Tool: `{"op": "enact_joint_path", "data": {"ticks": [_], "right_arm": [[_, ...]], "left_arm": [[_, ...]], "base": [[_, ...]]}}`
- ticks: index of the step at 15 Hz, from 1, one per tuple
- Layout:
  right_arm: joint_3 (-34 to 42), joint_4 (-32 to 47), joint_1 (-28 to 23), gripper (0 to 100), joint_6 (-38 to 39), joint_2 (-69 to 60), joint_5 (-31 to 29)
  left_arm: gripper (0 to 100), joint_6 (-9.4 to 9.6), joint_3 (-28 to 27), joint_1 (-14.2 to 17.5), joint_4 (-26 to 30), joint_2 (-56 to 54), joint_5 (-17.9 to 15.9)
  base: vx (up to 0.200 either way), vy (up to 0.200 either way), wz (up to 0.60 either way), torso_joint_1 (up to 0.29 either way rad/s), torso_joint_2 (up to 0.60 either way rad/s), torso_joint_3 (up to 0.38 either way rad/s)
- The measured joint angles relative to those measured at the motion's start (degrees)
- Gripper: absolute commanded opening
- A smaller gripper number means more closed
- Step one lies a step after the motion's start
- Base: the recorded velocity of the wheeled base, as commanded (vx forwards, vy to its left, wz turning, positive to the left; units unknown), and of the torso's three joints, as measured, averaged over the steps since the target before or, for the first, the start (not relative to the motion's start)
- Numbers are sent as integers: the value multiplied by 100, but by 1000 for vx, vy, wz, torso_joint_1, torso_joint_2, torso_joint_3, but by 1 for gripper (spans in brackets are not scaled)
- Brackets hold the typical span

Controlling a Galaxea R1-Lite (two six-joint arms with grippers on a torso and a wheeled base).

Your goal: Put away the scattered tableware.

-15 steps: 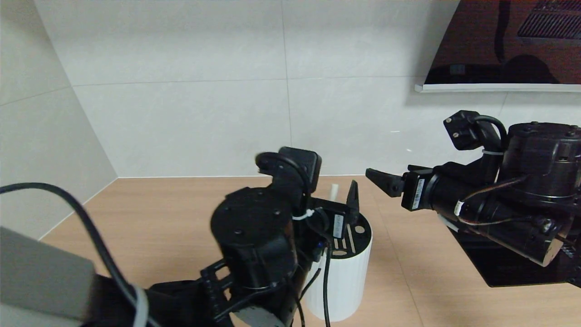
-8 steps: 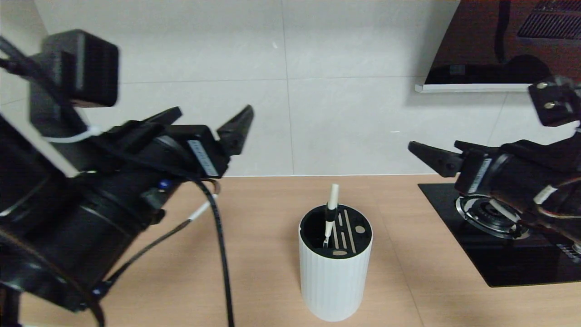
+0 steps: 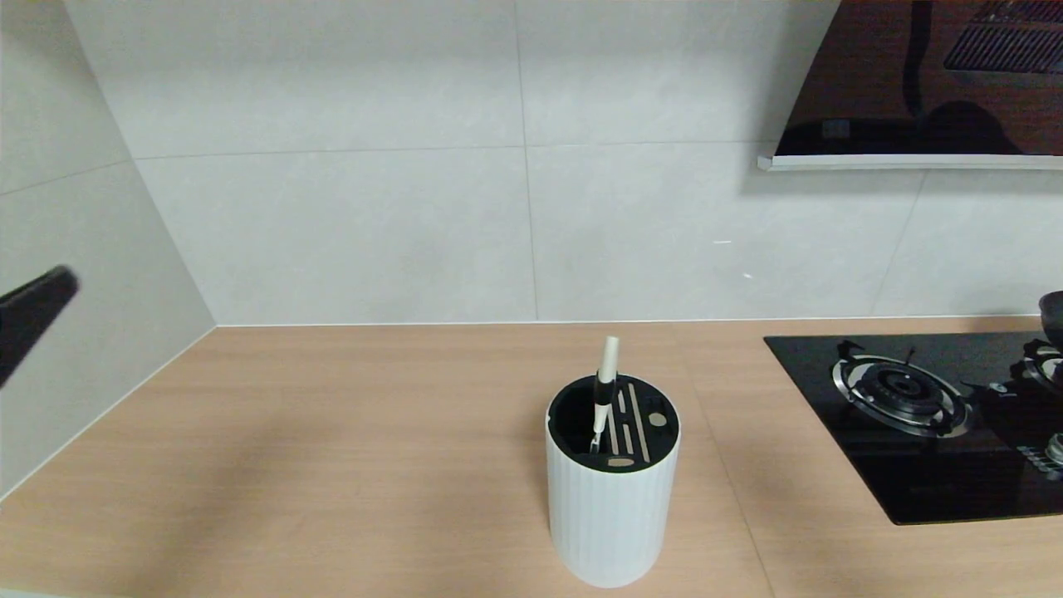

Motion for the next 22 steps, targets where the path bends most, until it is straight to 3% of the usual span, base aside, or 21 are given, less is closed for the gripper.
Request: {"op": "enact_joint_path", "data": {"ticks": [3,6,8,11,15,19,22], "right_arm": [[91,1435,-697,100,-211,-1641,66],[52,2409,-1436,100,-502,-2911,104],[30,2688,-1891,100,-571,-3322,154],[211,2826,-2224,100,-549,-3657,199],[913,2681,-2200,100,-518,-3919,432],[1702,2004,-2176,100,-464,-4000,987],[2059,1777,-2174,100,-453,-4013,1119]], "left_arm": [[100,7,-39,703,1387,-1384,-74],[100,43,-27,1334,2303,-2570,-138],[100,78,11,1726,2586,-3170,-179],[100,108,183,2306,2727,-3906,-567],[100,152,1034,2555,2795,-4426,-978],[100,101,2026,2583,2670,-4529,-2078],[100,145,2428,2586,2417,-4541,-2522]], "base": [[0,0,0,0,0,0],[0,0,0,0,0,0],[0,0,0,0,0,0],[0,0,0,0,0,0],[0,0,0,0,0,0],[0,0,0,0,0,0],[0,0,0,0,0,0]]}}
